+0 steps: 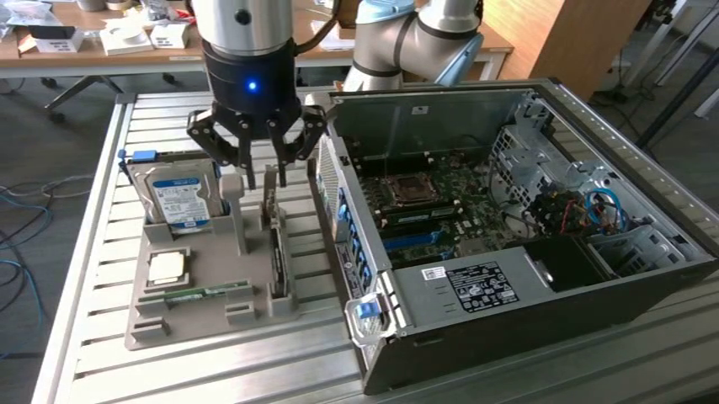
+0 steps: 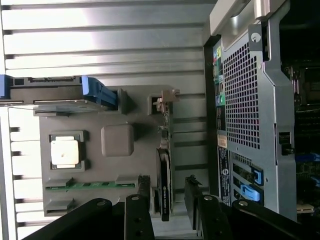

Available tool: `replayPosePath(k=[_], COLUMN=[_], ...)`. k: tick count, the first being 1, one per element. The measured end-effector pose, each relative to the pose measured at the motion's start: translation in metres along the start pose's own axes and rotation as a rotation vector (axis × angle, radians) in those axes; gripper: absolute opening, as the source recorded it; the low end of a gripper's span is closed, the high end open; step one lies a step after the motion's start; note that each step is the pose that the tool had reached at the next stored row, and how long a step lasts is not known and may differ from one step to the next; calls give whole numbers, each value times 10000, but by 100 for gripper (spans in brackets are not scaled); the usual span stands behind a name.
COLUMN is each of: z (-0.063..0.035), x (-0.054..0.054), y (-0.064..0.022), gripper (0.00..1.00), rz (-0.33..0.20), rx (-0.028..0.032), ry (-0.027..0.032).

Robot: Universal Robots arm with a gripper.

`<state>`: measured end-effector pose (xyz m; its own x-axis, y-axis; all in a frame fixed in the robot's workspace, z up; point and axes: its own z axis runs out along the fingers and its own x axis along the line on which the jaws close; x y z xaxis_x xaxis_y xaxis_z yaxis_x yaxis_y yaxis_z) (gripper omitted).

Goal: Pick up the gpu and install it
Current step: 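Pick up the gpu and move the gpu toward the slot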

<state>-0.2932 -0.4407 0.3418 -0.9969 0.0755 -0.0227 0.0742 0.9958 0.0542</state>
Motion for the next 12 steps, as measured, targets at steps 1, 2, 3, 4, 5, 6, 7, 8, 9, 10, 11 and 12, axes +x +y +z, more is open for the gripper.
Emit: replayPosePath(k=[1,2,3,4,5,6,7,8,9,10,11,12], z=[19,37,55,73,91,108,126,146,164,182,200,218], x=[0,0,1,2,2,2,3,3,3,4,4,5], y=[-1,-2,-3,-4,-5,-6,-7,-8,-9,-10,-11,-12], gripper=[42,42,42,42,42,42,42,42,42,42,42,42], rz=[0,0,0,0,0,0,-1,-1,0,0,0,0], rx=[0,0,0,0,0,1,1,1,0,0,1,0], ry=[0,0,0,0,0,0,1,1,0,0,0,0])
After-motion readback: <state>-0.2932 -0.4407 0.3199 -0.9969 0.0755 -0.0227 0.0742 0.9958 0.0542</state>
